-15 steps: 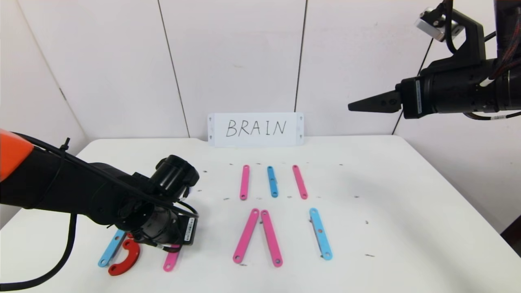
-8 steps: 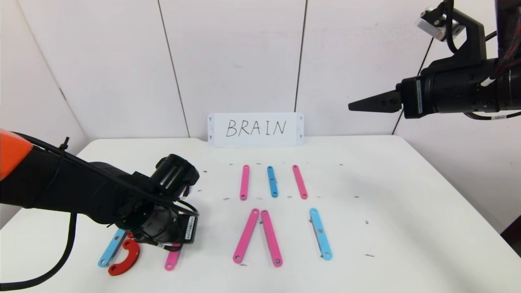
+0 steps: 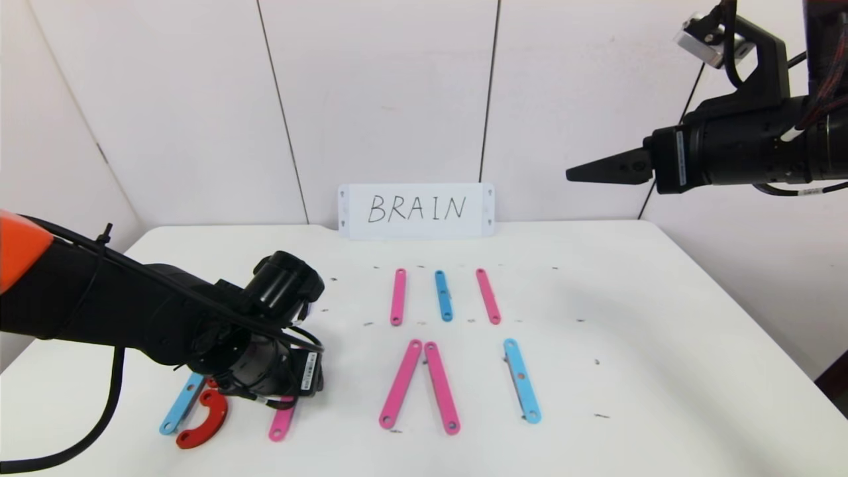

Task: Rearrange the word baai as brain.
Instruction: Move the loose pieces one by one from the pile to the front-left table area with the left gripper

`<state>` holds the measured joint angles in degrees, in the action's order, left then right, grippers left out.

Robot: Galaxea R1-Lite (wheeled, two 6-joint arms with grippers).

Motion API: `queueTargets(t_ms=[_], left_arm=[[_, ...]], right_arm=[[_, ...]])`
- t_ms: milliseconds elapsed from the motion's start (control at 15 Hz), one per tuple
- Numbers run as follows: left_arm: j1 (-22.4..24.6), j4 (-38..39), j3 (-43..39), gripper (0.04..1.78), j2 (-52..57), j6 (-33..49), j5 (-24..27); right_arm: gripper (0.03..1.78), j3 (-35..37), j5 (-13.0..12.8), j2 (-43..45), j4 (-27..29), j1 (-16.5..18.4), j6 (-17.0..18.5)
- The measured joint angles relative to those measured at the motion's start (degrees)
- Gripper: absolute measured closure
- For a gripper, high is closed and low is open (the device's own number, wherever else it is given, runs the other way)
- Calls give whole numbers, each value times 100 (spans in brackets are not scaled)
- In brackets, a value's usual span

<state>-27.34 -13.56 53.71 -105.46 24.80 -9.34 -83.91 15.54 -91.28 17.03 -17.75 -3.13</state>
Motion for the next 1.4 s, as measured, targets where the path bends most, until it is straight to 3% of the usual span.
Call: queueTargets(t_ms=[200, 333, 667, 933, 1133, 1400], left_arm=[[0, 0, 1, 20, 0, 0, 9], [0, 0, 22, 9, 0, -2, 17], [1, -135, 293, 8, 163, -35, -6], [76, -1025, 1232, 8, 540, -132, -55], [329, -1758, 2111, 8, 762, -394, -57], [856, -2007, 2870, 8, 867, -859, -28]], right_arm=[[7, 4, 0, -4, 0, -5, 0], [7, 4, -2, -6, 2, -5, 0], [7, 6, -2, -6, 0, -7, 0], [7, 6, 0, -6, 0, -2, 2], [7, 6, -2, 0, 0, -2, 0], [7, 6, -2, 7, 0, -2, 0]])
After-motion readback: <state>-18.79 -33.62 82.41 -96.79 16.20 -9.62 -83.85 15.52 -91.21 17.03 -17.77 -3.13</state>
